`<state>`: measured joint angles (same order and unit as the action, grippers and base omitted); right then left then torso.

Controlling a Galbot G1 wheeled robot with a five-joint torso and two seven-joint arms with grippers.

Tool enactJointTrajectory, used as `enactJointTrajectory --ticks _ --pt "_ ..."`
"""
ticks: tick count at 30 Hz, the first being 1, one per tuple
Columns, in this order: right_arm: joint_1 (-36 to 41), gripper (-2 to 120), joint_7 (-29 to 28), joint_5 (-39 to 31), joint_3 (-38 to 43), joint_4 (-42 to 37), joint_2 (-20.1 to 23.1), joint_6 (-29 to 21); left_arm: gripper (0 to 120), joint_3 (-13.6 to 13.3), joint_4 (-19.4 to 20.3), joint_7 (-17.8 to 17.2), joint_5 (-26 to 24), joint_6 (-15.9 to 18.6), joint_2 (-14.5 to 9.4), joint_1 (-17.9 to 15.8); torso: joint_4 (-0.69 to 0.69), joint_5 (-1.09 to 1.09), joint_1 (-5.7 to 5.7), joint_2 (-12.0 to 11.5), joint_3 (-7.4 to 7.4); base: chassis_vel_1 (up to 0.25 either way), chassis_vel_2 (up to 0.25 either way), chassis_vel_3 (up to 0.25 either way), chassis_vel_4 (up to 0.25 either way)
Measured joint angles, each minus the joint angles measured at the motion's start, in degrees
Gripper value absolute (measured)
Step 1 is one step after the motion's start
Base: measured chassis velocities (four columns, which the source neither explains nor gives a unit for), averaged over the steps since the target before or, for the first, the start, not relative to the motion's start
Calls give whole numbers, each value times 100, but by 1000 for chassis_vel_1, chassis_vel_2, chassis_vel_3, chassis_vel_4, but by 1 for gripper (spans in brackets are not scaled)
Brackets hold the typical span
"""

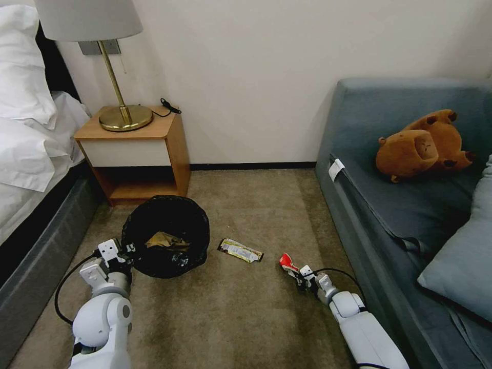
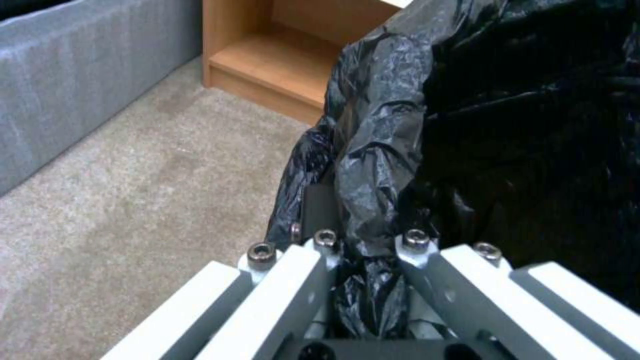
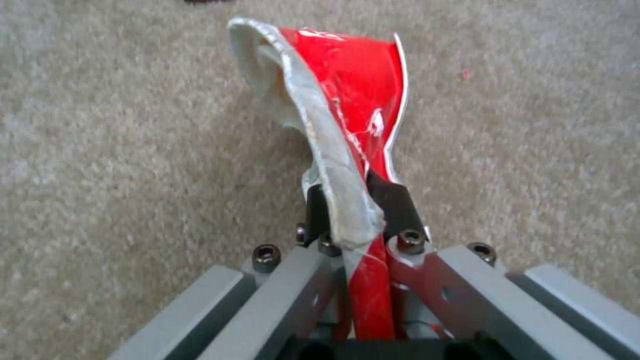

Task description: Pick up the trash bin, then pick up the garbage on the floor and place it into the trash bin.

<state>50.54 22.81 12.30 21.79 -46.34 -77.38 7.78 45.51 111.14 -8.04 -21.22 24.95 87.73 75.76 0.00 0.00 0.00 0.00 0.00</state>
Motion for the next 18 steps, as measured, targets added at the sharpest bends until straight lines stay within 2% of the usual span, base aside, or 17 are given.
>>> enactJointTrajectory --ticks 9,11,14,16,18 --pt "57 0 -393 -681 -255 -893 2 -13 1 -14 -22 3 16 -23 10 4 0 0 0 0 0 0 0 0 0" --pt "58 0 -607 -942 -334 -1387 -56 -3 1 -13 -47 9 19 -38 12 -4 0 0 0 0 0 0 0 0 0" --pt "71 0 -671 -1085 -350 -1620 -87 -7 1 -8 -63 11 19 -46 9 -9 0 0 0 0 0 0 0 0 0" --pt "144 0 -777 -1308 -417 -2205 -116 -47 1 0 -98 15 19 -67 1 -15 1 -1 0 0 0 0 0 0 0" --pt "186 0 -819 -1344 -468 -2433 -117 -51 1 -2 -109 15 20 -67 1 -24 1 0 0 0 0 0 0 0 0"
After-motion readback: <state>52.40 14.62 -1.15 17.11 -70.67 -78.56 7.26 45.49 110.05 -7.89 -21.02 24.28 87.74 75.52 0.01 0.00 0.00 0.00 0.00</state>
